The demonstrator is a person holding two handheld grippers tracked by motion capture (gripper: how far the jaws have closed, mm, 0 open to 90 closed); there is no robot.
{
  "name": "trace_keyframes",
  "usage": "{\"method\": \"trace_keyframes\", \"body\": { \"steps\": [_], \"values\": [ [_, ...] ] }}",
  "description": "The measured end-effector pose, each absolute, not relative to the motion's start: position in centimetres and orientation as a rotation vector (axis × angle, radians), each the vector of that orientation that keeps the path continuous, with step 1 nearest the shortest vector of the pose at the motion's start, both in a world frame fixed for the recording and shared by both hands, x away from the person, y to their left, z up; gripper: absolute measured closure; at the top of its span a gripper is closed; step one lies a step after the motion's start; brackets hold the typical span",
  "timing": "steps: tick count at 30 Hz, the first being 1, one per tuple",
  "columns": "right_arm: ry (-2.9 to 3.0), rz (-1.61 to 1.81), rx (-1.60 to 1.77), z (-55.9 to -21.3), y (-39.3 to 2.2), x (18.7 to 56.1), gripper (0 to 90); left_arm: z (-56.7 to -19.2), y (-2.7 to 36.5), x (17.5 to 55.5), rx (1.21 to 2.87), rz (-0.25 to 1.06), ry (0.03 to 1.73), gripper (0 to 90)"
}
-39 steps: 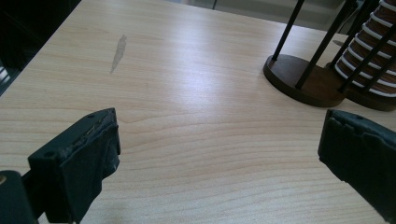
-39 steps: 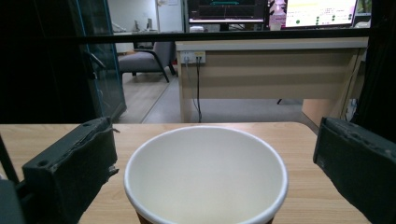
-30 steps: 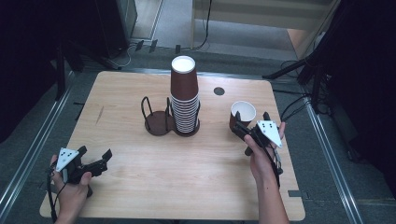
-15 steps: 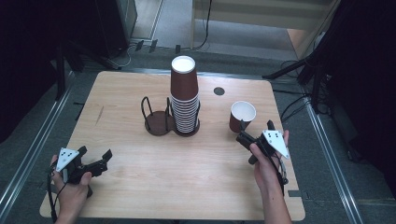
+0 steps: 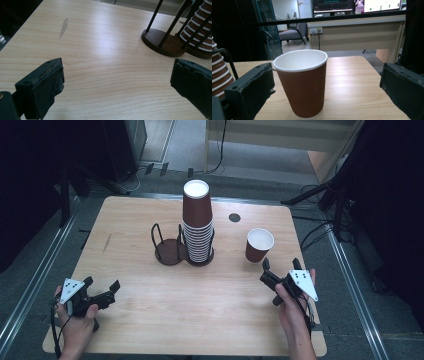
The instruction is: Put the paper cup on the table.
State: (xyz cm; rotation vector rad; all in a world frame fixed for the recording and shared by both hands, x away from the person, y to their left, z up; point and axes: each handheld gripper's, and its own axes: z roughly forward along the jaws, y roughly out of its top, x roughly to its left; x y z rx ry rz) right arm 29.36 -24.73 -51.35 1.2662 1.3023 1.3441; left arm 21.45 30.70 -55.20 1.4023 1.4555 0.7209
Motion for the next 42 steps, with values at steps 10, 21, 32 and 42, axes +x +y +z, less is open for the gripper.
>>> {"method": "trace_keyframes", "body": {
  "steps": [10, 21, 32, 42],
  "values": [
    [1.338, 1.323, 1.269, -52.1, -25.5, 28.2, 0.0, -55.2, 30.7, 21.5, 1.405, 0.721, 1.456, 0.0],
    [1.358, 1.298, 1.267, -52.8, -26.5, 26.8, 0.0, -55.2, 30.7, 21.4, 1.406, 0.721, 1.455, 0.0],
    [1.356, 1.268, 1.294, -53.6, -28.4, 25.4, 0.0, -55.2, 30.7, 21.4, 1.406, 0.721, 1.455, 0.0],
    [1.352, 1.235, 1.304, -54.0, -30.1, 24.1, 0.0, -55.2, 30.7, 21.5, 1.408, 0.722, 1.455, 0.0]
  ]
}}
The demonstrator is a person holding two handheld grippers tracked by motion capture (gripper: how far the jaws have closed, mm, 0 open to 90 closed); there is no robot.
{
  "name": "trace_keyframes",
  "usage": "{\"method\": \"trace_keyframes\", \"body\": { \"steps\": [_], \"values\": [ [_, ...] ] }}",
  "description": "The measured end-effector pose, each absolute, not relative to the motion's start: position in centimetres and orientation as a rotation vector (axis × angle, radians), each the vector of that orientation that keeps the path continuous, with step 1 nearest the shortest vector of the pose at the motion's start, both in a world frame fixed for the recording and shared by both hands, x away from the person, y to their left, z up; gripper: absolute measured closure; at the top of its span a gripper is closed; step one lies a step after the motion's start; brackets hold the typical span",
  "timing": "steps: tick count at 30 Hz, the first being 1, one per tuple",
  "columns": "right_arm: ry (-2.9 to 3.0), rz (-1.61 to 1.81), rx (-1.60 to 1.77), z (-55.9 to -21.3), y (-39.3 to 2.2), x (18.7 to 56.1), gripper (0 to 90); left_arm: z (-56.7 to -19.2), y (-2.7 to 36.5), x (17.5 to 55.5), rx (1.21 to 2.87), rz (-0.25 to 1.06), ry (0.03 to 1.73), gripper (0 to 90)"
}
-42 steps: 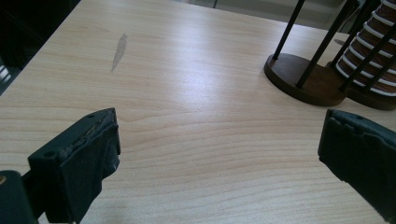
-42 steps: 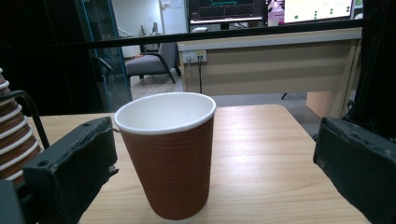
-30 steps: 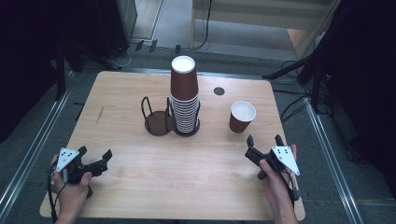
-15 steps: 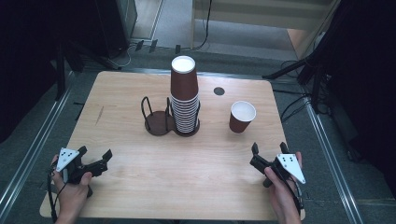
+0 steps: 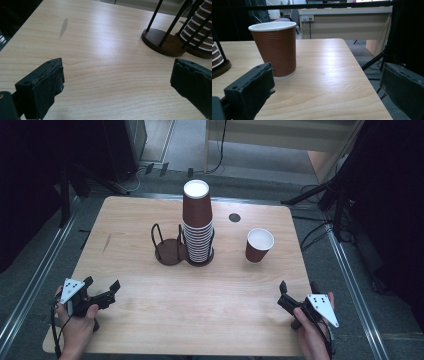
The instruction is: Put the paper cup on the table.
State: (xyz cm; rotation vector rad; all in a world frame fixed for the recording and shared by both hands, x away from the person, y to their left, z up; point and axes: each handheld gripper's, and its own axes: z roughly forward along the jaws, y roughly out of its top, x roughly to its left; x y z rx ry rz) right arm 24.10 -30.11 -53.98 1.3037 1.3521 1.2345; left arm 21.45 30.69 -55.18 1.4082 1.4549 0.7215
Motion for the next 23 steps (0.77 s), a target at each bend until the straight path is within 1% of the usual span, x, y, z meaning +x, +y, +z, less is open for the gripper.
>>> {"method": "trace_keyframes", "body": {
  "steps": [11, 23],
  "values": [
    [1.385, 1.172, 1.304, -54.7, -31.3, 22.7, 0.0, -55.2, 30.7, 21.4, 1.407, 0.721, 1.454, 0.0],
    [1.426, 1.138, 1.271, -54.8, -31.5, 21.5, 0.0, -55.2, 30.7, 21.4, 1.408, 0.724, 1.449, 0.0]
  ]
}}
